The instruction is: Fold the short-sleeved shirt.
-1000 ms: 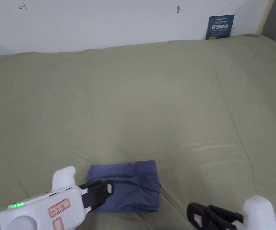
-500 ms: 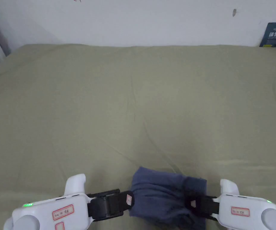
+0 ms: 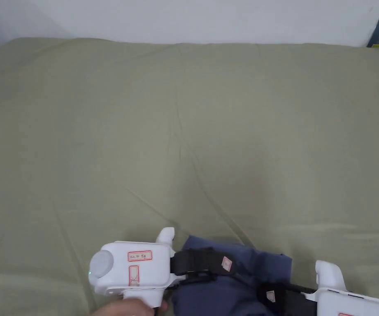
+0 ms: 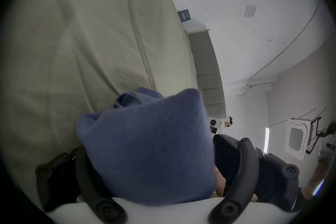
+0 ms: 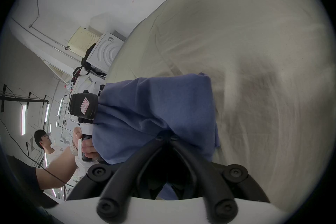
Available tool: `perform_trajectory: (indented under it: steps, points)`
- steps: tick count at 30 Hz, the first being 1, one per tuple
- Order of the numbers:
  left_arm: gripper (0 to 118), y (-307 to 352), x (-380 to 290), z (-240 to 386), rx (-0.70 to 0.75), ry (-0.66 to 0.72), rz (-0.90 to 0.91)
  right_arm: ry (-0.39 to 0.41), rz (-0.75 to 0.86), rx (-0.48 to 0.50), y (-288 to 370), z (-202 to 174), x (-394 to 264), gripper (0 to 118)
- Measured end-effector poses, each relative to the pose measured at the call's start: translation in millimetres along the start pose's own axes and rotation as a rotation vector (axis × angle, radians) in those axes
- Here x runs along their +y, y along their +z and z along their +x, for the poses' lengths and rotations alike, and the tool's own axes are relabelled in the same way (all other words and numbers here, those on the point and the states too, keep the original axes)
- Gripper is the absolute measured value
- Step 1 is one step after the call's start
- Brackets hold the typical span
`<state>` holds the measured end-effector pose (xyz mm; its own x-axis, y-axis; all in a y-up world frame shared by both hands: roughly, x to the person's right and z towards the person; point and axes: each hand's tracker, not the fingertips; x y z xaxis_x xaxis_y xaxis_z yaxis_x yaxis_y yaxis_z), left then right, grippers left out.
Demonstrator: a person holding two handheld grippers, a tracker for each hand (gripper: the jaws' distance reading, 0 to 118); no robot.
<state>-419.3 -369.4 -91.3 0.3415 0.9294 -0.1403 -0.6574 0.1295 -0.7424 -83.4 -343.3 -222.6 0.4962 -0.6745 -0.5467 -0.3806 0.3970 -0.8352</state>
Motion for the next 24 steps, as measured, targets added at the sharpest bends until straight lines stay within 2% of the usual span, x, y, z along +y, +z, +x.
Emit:
perform_trajectory:
  steps: [1, 2, 3, 5, 6, 7, 9, 13, 17, 24]
  points:
    - [103, 2, 0, -1, -0.004, 0.005, 0.004, -0.005, 0.004, 0.007, 1, 1, 0, 0]
    - [98, 6, -1, -2, 0.009, 0.017, 0.01, -0.016, 0.007, 0.018, 3, 3, -1, 0]
    - [85, 11, -3, 0, 0.049, 0.036, 0.028, -0.027, 0.011, 0.029, 5, 3, -1, 0]
    - [36, 14, -5, -3, 0.198, 0.06, 0.013, -0.041, 0.019, 0.043, 12, -4, -4, 0]
    - [35, 15, -6, -5, 0.213, 0.08, 0.021, -0.049, 0.032, 0.064, 15, -5, -6, 0]
    - [34, 18, -8, -3, 0.128, 0.118, 0.035, -0.055, 0.048, 0.075, 20, -9, -8, 0]
    - [33, 23, -8, 14, 0.208, 0.033, 0.031, -0.048, 0.073, 0.081, 34, -15, -13, 0]
    - [33, 67, -3, 29, 0.198, -0.034, 0.049, -0.01, 0.114, 0.088, 69, -39, -28, 0]
    - [33, 158, 13, 16, 0.292, -0.052, 0.098, 0.031, 0.131, 0.075, 96, -62, -49, 0]
    - [33, 323, 46, -29, 0.433, 0.009, 0.144, 0.035, 0.12, 0.039, 103, -88, -77, 0]
